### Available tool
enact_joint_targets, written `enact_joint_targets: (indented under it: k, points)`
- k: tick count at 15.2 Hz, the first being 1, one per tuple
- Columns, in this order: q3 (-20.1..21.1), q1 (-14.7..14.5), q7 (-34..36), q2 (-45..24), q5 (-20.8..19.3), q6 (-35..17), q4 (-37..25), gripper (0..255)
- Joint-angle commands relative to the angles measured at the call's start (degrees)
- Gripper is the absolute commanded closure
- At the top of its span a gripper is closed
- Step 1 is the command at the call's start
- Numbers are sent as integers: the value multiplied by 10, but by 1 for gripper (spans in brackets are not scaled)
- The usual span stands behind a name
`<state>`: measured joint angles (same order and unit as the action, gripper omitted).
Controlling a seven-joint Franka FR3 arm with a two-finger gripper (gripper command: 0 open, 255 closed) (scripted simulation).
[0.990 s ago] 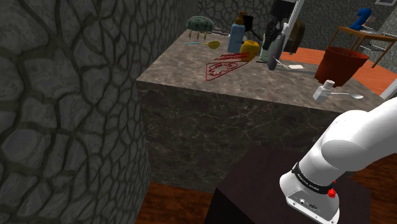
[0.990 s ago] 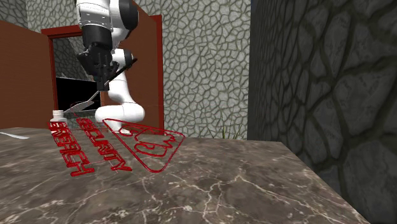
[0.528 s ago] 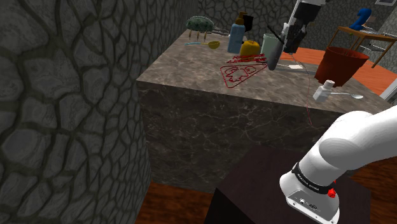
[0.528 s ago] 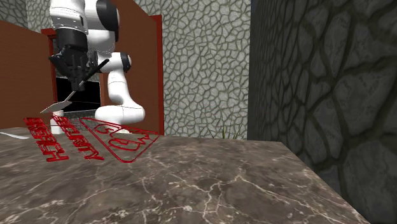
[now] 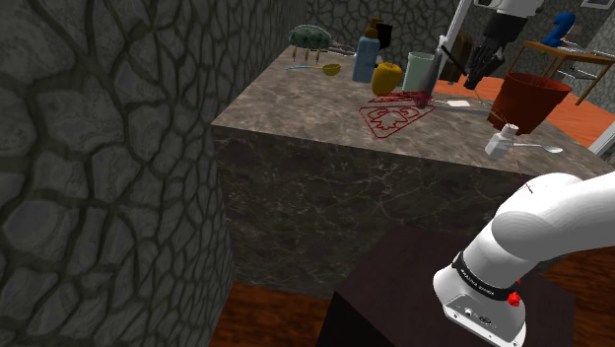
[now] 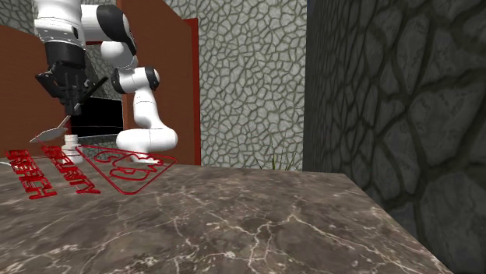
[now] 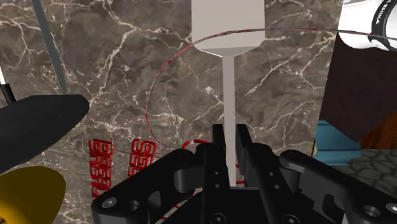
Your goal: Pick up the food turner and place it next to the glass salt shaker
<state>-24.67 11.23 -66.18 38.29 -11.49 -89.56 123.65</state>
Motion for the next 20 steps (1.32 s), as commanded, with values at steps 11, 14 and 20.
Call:
enact_joint_targets:
  k: [11,14,20]
  points:
    - [-16,10,1,19,-17,-85,102,255]
    - [-21,12,1,20,-21,-107,126,255]
    - [-32,16,0,20,-30,-152,171,255]
